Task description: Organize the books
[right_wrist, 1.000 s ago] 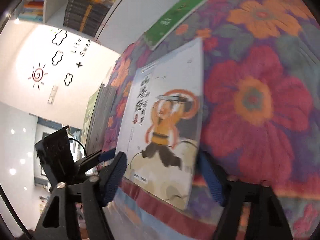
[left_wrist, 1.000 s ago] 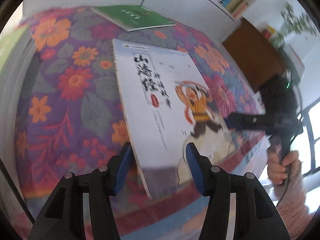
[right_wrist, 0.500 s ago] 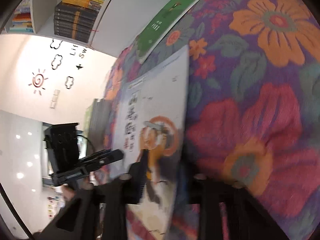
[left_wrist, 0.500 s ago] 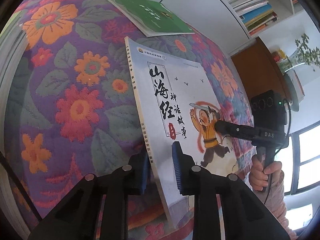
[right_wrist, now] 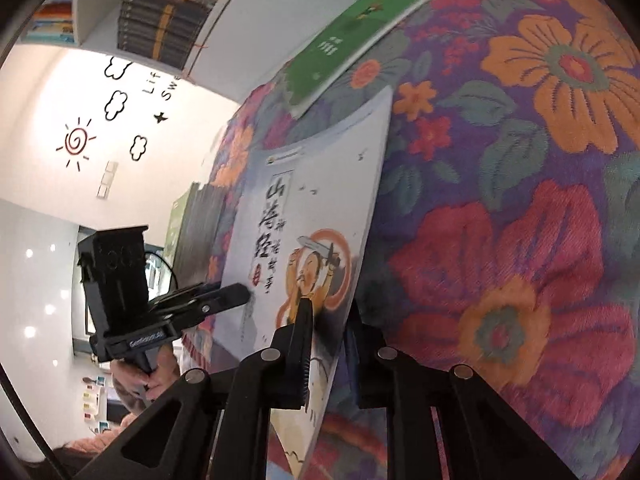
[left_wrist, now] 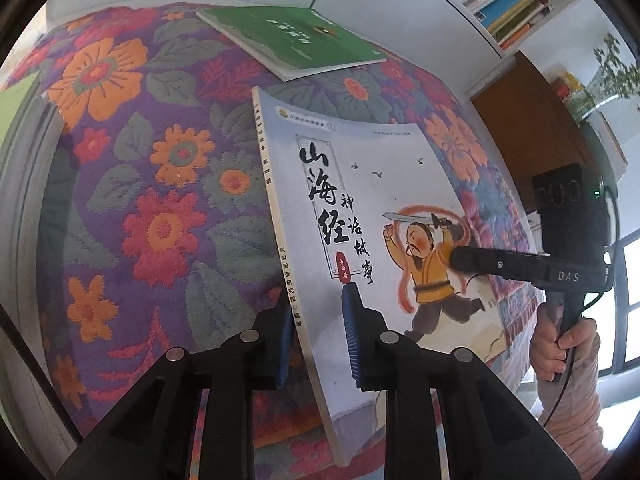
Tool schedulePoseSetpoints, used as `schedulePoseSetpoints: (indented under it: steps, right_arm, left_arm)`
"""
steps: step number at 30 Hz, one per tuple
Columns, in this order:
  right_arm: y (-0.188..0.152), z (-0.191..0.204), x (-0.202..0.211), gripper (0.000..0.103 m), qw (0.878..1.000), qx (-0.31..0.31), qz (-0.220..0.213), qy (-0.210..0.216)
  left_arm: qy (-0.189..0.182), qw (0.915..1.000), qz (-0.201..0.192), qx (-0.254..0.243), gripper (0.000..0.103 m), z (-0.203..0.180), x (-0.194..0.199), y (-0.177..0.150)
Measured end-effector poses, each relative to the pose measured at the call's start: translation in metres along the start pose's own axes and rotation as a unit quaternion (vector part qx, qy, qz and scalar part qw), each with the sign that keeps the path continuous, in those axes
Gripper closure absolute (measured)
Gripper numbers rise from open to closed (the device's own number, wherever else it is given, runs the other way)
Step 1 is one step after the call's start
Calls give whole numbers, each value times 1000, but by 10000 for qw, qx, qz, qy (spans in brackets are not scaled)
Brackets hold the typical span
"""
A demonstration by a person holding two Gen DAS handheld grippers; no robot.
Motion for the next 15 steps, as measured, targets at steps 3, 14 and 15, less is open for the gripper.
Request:
schedulePoseSetpoints:
  steps: [3, 14, 15]
  right_arm:
    - [-3, 15, 4, 88, 9994, 312, -85, -145]
    - [-27, 56, 23, 87, 9956, 885, -227, -191]
    - [-31, 60, 24, 87, 9952, 919, -245, -215]
  left_arm:
    - [87, 9998, -114, -150, 82, -8, 6, 0]
    - [85, 9985, -306, -443, 82, -25, 33, -8]
    - [82, 9984, -323, -463, 82, -26, 36, -10]
Point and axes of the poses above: each gripper's, at about its wrist camera, not at the fingertips, and x roughly against the way its jaws point, z to its left, y to its top, the point moved 2 cm from there along -x, roughly the way its jaws point, and after that the axes turned 6 degrees about -z, right-handed, at the moved point
